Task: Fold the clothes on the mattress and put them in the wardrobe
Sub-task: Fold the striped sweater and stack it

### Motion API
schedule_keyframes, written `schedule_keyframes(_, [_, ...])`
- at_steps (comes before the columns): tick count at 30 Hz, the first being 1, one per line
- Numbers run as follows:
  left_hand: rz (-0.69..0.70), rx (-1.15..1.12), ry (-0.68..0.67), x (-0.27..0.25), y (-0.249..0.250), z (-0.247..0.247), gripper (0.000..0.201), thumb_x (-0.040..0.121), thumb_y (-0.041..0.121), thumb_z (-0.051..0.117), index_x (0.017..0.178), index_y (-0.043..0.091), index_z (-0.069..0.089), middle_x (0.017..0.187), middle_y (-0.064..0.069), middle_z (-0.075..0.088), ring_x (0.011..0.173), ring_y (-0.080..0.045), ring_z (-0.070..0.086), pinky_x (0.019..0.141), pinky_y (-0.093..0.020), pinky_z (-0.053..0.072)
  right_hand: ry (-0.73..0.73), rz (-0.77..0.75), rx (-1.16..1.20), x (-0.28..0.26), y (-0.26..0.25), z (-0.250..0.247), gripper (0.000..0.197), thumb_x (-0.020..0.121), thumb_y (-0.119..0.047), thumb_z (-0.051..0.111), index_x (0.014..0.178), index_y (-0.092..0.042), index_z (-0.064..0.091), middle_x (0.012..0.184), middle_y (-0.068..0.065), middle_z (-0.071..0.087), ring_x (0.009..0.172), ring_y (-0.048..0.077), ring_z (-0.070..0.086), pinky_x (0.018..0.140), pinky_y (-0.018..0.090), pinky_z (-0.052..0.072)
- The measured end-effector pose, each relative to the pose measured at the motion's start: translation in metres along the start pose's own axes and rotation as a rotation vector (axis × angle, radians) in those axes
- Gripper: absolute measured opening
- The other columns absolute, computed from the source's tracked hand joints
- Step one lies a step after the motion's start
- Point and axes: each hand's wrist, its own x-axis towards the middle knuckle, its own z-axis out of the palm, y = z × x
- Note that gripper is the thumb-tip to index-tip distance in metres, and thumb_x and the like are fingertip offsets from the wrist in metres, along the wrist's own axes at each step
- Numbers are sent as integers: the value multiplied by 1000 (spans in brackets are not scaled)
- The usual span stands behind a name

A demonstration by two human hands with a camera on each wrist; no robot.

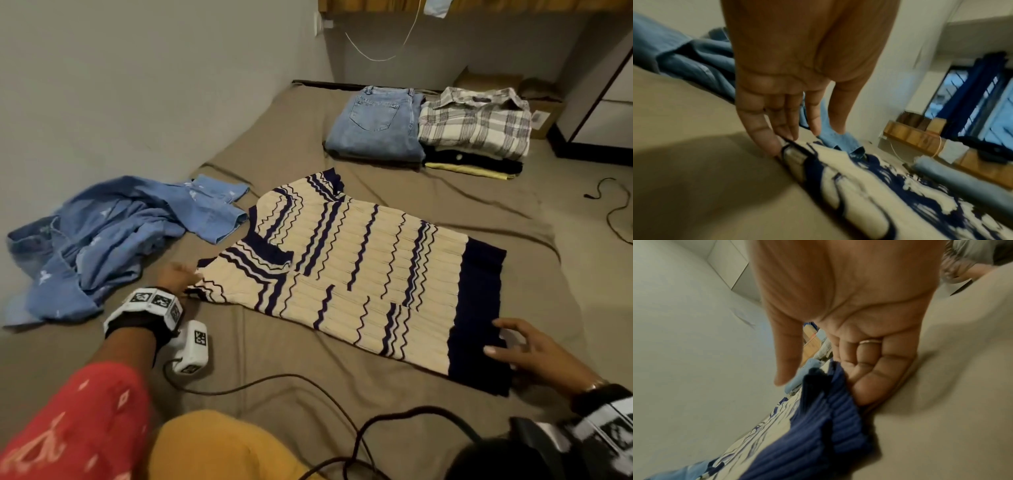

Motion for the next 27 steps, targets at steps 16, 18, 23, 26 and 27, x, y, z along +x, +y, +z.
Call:
schedule_keyframes(16, [170, -112, 154, 11, -25, -1, 12, 91, 5, 55, 85, -6, 57, 86, -23, 55, 85, -28, 52, 76, -32, 36, 116, -113, 314, -18, -7, 7, 71, 48, -47, 83, 110, -28, 54, 89, 16, 71, 72, 22, 71, 55, 29, 57])
schedule_keyframes(18, [186, -67, 108, 10, -31, -12, 15, 91, 7, 55, 91, -8, 56, 81, -23, 55, 80, -28, 53, 65, -31, 37, 129, -72, 199, -20, -9, 2, 47, 63, -35, 79, 101, -28, 53, 88, 23, 69, 68, 27, 70, 52, 29, 57])
schedule_keyframes(23, [182, 149, 21, -9, -55, -38, 21, 89, 10, 60, 72, 5, 49, 72, -16, 55, 66, -23, 49, 59, -30, 34, 20, 9, -180, -26, 10, -4, 34, 87, 10, 49, 101, -20, 51, 107, 19, 62, 97, 35, 63, 74, 42, 55])
schedule_keyframes(26, [202, 432, -29, -29, -52, -31, 21, 90, 17, 59, 75, 4, 50, 80, -17, 57, 73, -23, 50, 59, -29, 32, -72, 37, -319, -25, 15, 2, 37, 84, 8, 56, 101, -24, 49, 119, 14, 55, 107, 28, 56, 87, 40, 51])
schedule_keyframes(27, [227, 510, 1, -33, -44, -28, 20, 90, 20, 58, 81, 4, 53, 84, -18, 60, 76, -26, 52, 62, -30, 35, -74, 22, -357, -22, 13, 3, 38, 84, 5, 58, 104, -26, 49, 115, 13, 57, 102, 26, 58, 88, 41, 51])
